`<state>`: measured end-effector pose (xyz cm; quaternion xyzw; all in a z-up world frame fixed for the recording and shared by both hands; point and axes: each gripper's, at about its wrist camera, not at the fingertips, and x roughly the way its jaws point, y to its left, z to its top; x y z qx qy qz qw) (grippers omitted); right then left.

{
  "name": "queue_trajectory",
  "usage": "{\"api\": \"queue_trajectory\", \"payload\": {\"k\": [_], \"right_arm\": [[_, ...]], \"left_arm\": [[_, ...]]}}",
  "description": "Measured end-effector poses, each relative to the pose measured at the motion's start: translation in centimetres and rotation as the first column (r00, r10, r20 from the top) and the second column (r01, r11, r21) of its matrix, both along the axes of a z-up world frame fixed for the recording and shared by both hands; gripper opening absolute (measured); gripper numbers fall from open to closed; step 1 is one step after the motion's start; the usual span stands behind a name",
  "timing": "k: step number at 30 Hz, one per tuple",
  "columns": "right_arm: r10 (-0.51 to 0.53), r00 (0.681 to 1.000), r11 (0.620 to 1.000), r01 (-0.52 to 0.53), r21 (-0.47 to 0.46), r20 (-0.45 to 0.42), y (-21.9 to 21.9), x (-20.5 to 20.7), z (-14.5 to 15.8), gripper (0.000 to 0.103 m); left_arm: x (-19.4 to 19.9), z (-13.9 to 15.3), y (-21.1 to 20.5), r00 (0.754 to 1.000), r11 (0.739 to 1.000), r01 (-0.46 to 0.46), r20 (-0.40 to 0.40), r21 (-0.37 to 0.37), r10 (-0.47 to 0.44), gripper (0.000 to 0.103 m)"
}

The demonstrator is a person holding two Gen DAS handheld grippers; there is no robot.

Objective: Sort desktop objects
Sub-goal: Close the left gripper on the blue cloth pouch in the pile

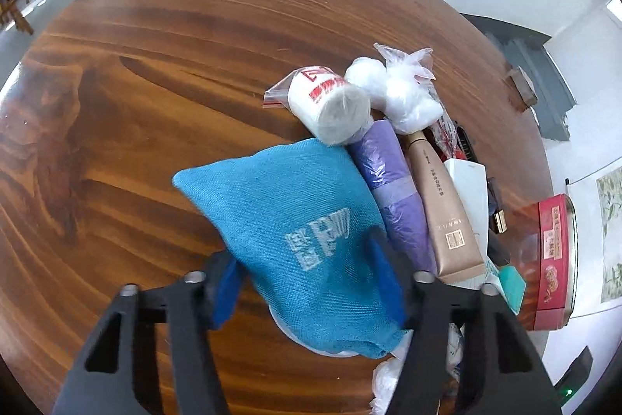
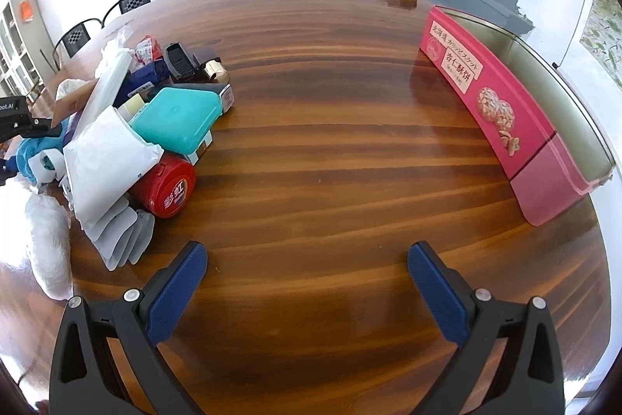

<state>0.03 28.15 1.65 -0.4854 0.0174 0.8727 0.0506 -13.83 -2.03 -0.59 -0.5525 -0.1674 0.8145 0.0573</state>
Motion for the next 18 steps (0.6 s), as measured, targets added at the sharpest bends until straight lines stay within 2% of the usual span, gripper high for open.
{"api": "queue_trajectory", "payload": {"k": [2, 5, 8, 10, 15, 18], "right_arm": [[0.01, 1.0, 1.0, -0.01, -0.003, 0.015, 0.0, -0.1, 0.1, 0.103], [0.015, 0.999, 0.999, -0.014, -0.03, 0.028, 0.3, 0.1, 0.4, 0.1], [0.032, 0.999, 0.996, -0.029, -0.08, 0.028, 0.3, 0.3, 1.3, 0.089], [0.051, 0.999, 0.994, -0.05, -0.095, 0.007, 0.0, 0.3, 2.3, 0.081], [0.132, 0.987, 0.982, -0.143, -0.122, -0.095, -1.3, -0.4, 5.7, 0.081], [0.204, 0.972, 0.967, -0.219, -0.128, -0.12, -2.6, -1.5, 6.6, 0.081]], "left_arm": [[0.2, 0.3, 0.0, 1.0, 1.0, 0.01, -0.012, -0.002, -0.01, 0.049], [0.9, 0.8, 0.0, 0.999, 0.999, 0.041, -0.03, -0.016, -0.042, 0.042], [1.6, 1.1, 0.4, 0.996, 0.996, 0.077, -0.05, -0.041, -0.079, 0.038], [1.9, 1.1, 0.6, 0.993, 0.994, 0.1, -0.052, -0.045, -0.103, 0.037], [3.1, 0.7, 0.2, 0.99, 0.99, 0.137, -0.034, -0.023, -0.138, 0.037], [4.1, 1.1, -0.1, 0.991, 0.991, 0.131, -0.027, -0.029, -0.132, 0.037]]}}
